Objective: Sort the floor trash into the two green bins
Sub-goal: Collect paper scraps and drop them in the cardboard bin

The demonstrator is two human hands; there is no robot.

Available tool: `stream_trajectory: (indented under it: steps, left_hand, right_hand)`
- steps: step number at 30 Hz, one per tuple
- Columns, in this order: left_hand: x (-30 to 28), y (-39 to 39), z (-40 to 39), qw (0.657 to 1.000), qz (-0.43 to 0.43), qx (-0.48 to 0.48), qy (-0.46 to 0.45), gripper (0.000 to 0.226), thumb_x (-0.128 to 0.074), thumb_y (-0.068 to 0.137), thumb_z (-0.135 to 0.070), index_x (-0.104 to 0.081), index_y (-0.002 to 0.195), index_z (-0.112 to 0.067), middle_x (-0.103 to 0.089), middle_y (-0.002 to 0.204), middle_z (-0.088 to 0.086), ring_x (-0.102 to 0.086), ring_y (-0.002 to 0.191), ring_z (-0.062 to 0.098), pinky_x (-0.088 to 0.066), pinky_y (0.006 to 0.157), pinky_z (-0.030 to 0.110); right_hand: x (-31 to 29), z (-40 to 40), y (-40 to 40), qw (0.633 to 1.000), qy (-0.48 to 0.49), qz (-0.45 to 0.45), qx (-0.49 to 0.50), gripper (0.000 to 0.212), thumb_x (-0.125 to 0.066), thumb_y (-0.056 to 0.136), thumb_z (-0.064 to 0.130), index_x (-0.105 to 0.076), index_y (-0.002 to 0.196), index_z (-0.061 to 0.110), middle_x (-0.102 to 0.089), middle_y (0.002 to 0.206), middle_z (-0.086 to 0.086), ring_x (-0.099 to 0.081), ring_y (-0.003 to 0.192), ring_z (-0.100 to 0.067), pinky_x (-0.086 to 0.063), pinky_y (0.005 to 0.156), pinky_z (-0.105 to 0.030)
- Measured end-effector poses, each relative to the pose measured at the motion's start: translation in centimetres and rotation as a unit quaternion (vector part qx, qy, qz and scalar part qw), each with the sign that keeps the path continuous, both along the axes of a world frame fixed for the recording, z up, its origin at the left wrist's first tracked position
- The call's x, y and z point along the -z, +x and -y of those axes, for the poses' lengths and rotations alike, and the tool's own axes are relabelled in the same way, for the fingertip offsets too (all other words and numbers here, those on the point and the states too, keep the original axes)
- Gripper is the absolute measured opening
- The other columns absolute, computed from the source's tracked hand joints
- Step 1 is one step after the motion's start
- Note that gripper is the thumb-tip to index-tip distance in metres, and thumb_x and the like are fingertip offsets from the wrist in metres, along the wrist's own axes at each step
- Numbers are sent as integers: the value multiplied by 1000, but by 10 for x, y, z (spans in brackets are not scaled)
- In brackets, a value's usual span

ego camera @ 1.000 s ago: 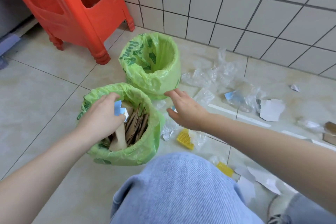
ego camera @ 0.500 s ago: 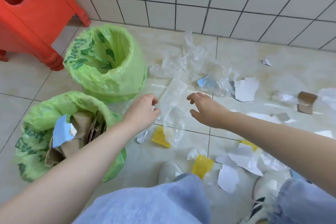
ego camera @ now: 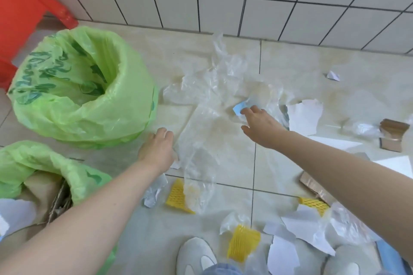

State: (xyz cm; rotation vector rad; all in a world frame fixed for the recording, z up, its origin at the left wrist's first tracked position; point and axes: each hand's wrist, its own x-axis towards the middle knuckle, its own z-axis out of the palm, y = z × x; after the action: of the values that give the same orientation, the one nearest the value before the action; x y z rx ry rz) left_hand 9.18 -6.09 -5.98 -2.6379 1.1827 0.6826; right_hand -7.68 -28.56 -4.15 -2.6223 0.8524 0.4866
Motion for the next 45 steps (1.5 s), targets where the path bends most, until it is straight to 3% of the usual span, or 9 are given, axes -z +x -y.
stream_trajectory:
  steps: [8, 14, 18, 24, 27, 31, 34, 40, 45]
  left_hand:
    - [28, 8, -12, 1000, -10, -8, -3, 51, -65, 83, -14, -39, 126, -13, -41, 126, 6, -48, 112, 28, -47, 87, 35]
    - [33, 16, -19, 989, -91, -81, -86, 49, -54, 79, 6, -45, 123, -12, -56, 101, 10, -56, 99, 29, -48, 76, 35]
    - [25, 14, -17, 983, -100, -114, -103, 45, -50, 81, 4, -49, 123, -14, -60, 103, 10, -58, 100, 28, -49, 79, 34]
    - [-8, 10, -10, 984, -79, -107, -122, 27, -46, 83, 1, -60, 105, -6, -57, 111, 12, -53, 104, 30, -45, 83, 35]
    - [-31, 9, -10, 980, -50, -119, -153, 23, -46, 84, 2, -60, 102, 1, -54, 109, 15, -53, 102, 34, -43, 81, 38]
    - [-62, 4, -11, 971, -2, -145, -189, 5, -47, 84, 1, -45, 80, -2, -45, 94, 13, -50, 90, 35, -34, 67, 36]
    - [-83, -3, -10, 962, 15, -164, -218, 6, -49, 85, -3, -45, 81, -3, -47, 95, 15, -47, 84, 34, -33, 64, 36]
    - [-120, -21, 0, 955, 50, -170, -237, 34, -48, 82, -4, -52, 116, -6, -62, 101, 23, -56, 89, 38, -45, 70, 38]
    - [-142, -38, 28, 960, 57, -147, -230, 18, -45, 81, -11, -62, 85, -12, -65, 86, 16, -54, 78, 34, -43, 64, 32]
  right_hand:
    - [33, 7, 59, 991, -134, -11, 22, 45, -54, 92, 41, -44, 117, 6, -47, 115, -10, -48, 107, -28, -38, 61, -34]
    - [41, 14, 62, 975, -212, -66, 25, 26, -54, 82, 4, -52, 107, 9, -57, 101, -7, -50, 99, -26, -35, 58, -31]
    - [34, 14, 55, 974, -224, -24, -16, 19, -52, 81, 3, -56, 98, 11, -61, 91, -4, -51, 94, -26, -31, 61, -31]
    - [-5, 6, 49, 984, -25, 104, 141, 20, -48, 84, 12, -63, 96, 17, -59, 85, -4, -54, 86, -24, -43, 72, -31]
    - [-30, 11, 39, 951, 116, 165, 234, 15, -54, 81, 11, -67, 87, 15, -66, 85, 0, -62, 78, -18, -54, 65, -30]
    - [-62, 18, 19, 910, 224, 187, 295, 7, -57, 81, 14, -62, 83, 10, -58, 79, -2, -50, 66, -16, -46, 58, -24]
    - [-89, 20, -3, 903, 268, 181, 282, 9, -53, 86, 18, -56, 84, 9, -53, 85, -4, -53, 77, -19, -55, 81, -39]
    - [-137, 32, -44, 884, 318, 210, 271, 5, -54, 86, 8, -58, 87, 10, -63, 84, -6, -67, 69, -16, -59, 80, -38]
    - [-163, 48, -83, 863, 328, 213, 320, 14, -48, 88, 3, -57, 94, 10, -59, 87, -7, -61, 78, -21, -59, 76, -41]
